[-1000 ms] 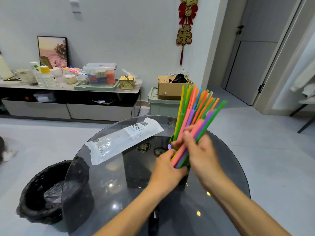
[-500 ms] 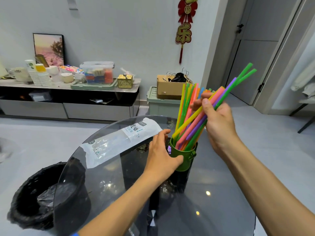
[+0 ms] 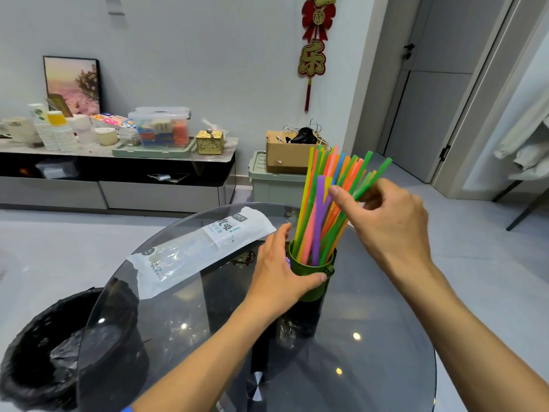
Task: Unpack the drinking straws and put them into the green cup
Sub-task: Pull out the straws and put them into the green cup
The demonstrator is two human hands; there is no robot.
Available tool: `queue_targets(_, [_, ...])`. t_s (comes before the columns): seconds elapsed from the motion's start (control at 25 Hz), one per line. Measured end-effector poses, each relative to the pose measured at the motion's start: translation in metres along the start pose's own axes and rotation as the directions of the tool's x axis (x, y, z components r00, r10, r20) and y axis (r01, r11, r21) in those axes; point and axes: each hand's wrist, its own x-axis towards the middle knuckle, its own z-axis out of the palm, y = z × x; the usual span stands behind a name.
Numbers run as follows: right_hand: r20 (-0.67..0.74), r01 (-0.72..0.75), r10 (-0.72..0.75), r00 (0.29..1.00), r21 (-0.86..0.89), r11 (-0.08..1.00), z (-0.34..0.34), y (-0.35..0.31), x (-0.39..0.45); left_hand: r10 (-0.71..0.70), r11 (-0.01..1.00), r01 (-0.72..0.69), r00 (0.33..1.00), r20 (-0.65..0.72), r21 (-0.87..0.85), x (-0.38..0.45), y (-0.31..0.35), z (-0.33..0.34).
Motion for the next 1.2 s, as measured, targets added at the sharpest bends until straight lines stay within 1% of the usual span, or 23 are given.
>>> queue_targets(0.04, [0.017,-0.075,0.075,0.997,-0.016,0.997,-0.001,0.005,-0.001,-0.023,1.000,0.023,1.000,0.017,0.002,0.004,0.005,0.000])
queue_targets(0.08, [0.130,-0.202,0.194,0.972,0.055,0.978,0.001,0.009,-0.006,-0.045,0.999,0.046,0.998,0.043,-0.009,0.008,0.010,0.000])
queue_targets(0.12, [0.325,-0.371,0.294,0.899,0.206,0.906,0.008,0.012,-0.013,-0.059,0.998,0.062,0.996,0.074,-0.030,0.013,0.017,0.000])
queue_targets(0.16, [0.509,-0.525,0.313,0.802,0.351,0.775,0.018,0.011,-0.020,-0.067,0.996,0.072,0.993,0.098,-0.052,0.019,0.025,0.000])
queue_targets(0.2, [0.600,-0.627,0.302,0.741,0.458,0.631,0.028,0.009,-0.025,-0.065,0.996,0.071,0.992,0.111,-0.047,0.026,0.032,0.000])
queue_targets(0.24, [0.610,-0.649,0.279,0.742,0.549,0.527,0.036,0.009,-0.024,-0.054,0.998,0.057,0.992,0.110,-0.024,0.035,0.040,-0.001])
queue_targets(0.28, [0.578,-0.618,0.247,0.778,0.631,0.469,0.042,0.007,-0.019,-0.036,0.999,0.036,0.994,0.103,-0.005,0.044,0.046,-0.002])
queue_targets(0.32, [0.542,-0.574,0.209,0.814,0.694,0.436,0.046,0.006,-0.011,-0.020,1.000,0.022,0.994,0.104,-0.018,0.055,0.051,-0.004])
queue_targets(0.36, [0.532,-0.550,0.169,0.830,0.729,0.407,0.047,0.005,-0.005,-0.011,0.999,0.016,0.993,0.120,-0.036,0.065,0.054,-0.006])
queue_targets(0.4, [0.550,-0.557,0.139,0.823,0.737,0.382,0.048,0.007,-0.001,0.002,0.999,0.004,0.988,0.156,-0.036,0.073,0.054,-0.006])
queue_targets(0.44, [0.584,-0.585,0.130,0.802,0.720,0.374,0.049,0.009,-0.002,0.006,1.000,-0.002,0.978,0.206,-0.023,0.077,0.053,-0.006])
queue_targets(0.52, [0.642,-0.633,0.153,0.752,0.637,0.441,0.050,0.012,-0.009,-0.038,0.999,0.036,0.962,0.271,0.012,0.073,0.046,-0.003])
queue_targets(0.56, [0.644,-0.631,0.163,0.748,0.612,0.477,0.052,0.013,-0.011,-0.047,0.999,0.046,0.959,0.279,0.010,0.070,0.043,-0.001])
queue_targets(0.6, [0.628,-0.620,0.171,0.760,0.619,0.482,0.052,0.014,-0.011,-0.041,0.999,0.040,0.960,0.278,0.010,0.070,0.041,0.002])
queue_targets(0.68, [0.576,-0.599,0.195,0.794,0.685,0.415,0.053,0.017,-0.007,-0.028,0.999,0.020,0.966,0.259,0.033,0.071,0.043,0.003])
queue_targets(0.76, [0.552,-0.594,0.224,0.803,0.716,0.368,0.053,0.018,-0.005,-0.028,1.000,0.029,0.965,0.260,0.002,0.075,0.047,0.000])
queue_targets(0.92, [0.565,-0.615,0.246,0.788,0.701,0.361,0.060,0.023,-0.013,-0.023,0.998,0.042,0.951,0.309,-0.055,0.071,0.039,0.001])
queue_targets(1.08, [0.532,-0.607,0.293,0.794,0.713,0.350,0.068,0.026,-0.020,-0.046,0.994,0.071,0.958,0.282,-0.079,0.064,0.023,0.010])
queue_targets(1.16, [0.536,-0.613,0.299,0.789,0.710,0.345,0.073,0.028,-0.024,-0.047,0.994,0.074,0.954,0.295,-0.083,0.066,0.019,0.012])
queue_targets(1.2, [0.545,-0.624,0.303,0.782,0.693,0.362,0.075,0.029,-0.027,-0.050,0.994,0.077,0.950,0.308,-0.077,0.066,0.019,0.013])
